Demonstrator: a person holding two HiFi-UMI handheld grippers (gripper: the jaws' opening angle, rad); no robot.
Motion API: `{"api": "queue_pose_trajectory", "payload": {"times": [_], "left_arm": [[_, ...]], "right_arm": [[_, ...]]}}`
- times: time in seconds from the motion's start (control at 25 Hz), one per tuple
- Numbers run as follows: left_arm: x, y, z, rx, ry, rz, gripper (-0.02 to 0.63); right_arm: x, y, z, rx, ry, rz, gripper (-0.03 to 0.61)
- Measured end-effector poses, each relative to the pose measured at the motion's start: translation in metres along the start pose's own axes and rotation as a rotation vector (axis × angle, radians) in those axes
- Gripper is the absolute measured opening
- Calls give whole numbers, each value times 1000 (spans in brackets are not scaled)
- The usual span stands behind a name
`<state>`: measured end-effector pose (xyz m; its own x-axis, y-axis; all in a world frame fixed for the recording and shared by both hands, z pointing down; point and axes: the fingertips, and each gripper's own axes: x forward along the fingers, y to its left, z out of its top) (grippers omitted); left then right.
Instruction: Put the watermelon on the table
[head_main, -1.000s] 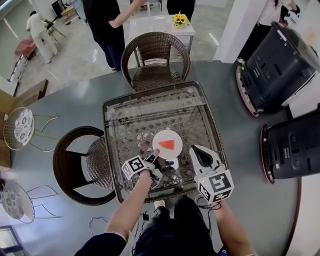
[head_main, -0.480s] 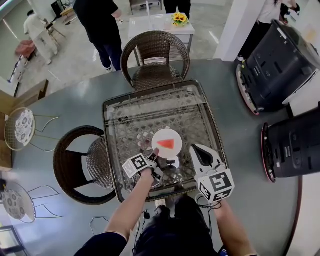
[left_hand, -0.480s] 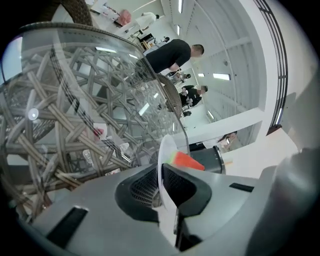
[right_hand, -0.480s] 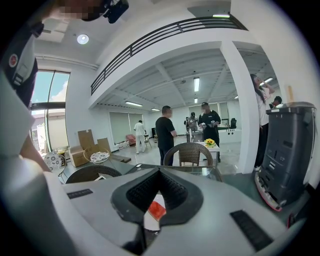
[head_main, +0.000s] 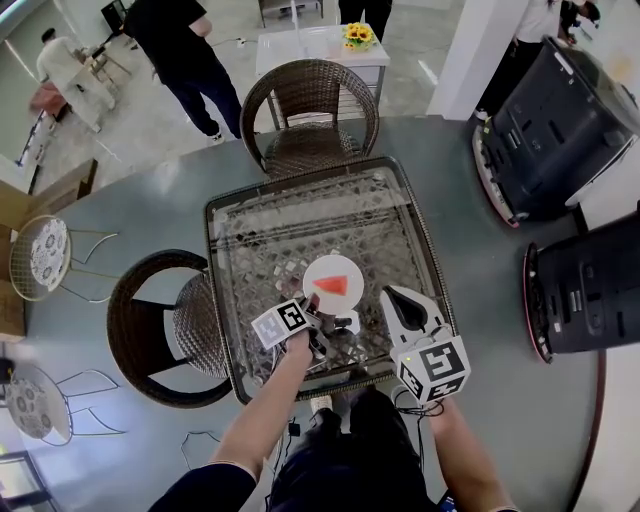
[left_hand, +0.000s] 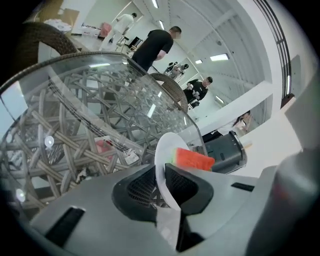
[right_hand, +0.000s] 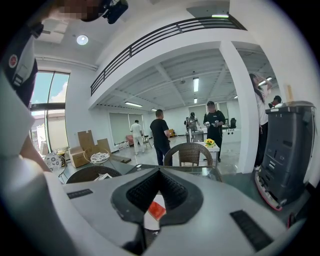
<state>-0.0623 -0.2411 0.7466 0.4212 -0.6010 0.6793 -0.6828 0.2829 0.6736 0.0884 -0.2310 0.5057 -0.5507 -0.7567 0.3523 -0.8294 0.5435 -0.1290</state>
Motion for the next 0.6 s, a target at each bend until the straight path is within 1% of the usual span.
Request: {"api": "queue_pose_trajectory", "payload": {"times": [0.24, 0.44, 0.6], "left_arm": [[2, 1, 2, 109, 1, 79, 56], [2, 0, 3, 236, -21, 140, 72], [2, -1, 3, 324, -33, 169, 84]], "right_arm": [[-1, 0, 0, 2, -4, 1, 2], [-2, -1, -1, 5, -4, 2, 2], [-2, -1, -1, 9, -6, 3, 2]]}}
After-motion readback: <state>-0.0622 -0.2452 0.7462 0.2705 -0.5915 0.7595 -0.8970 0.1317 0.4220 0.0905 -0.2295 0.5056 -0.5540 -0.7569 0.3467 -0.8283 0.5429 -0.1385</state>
